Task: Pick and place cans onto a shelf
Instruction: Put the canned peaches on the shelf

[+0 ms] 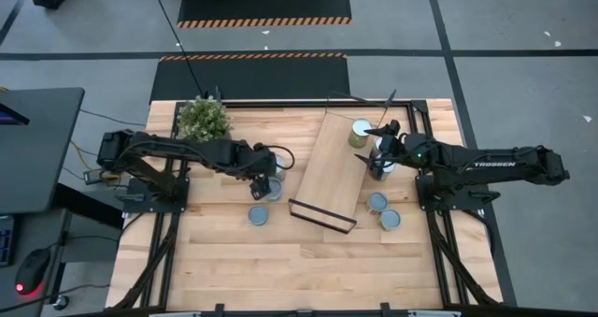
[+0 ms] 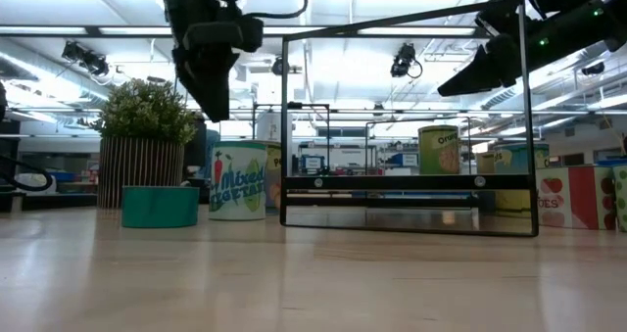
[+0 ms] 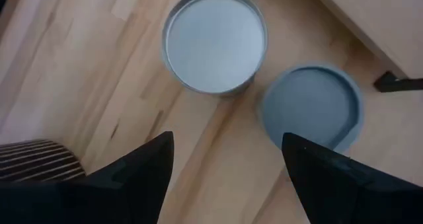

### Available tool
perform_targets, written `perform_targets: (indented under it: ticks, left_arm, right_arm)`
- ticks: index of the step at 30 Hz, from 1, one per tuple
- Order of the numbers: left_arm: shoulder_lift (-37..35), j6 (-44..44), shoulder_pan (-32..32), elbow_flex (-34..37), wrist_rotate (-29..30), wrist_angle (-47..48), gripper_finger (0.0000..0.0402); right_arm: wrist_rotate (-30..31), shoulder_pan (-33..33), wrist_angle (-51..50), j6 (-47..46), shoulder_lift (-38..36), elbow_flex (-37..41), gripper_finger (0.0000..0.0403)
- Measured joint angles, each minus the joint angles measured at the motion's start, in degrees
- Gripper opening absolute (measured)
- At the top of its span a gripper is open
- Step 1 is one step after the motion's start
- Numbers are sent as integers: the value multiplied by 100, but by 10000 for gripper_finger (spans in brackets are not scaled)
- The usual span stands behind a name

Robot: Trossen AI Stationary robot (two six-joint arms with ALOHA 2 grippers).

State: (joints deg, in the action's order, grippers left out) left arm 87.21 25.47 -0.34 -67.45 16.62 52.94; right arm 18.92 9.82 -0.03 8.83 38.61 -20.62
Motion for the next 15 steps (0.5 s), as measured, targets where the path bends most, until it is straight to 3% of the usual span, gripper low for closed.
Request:
perform_targets:
  ticks: [10,15]
  left_arm:
    - [-59,-179,613,1053,-71,-1194,286]
    - [-50,-504,990,1201,-664,-1906,286]
  right_arm:
    - [-57,0,162,32,9,0,398]
    - [-57,0,177,32,11,0,398]
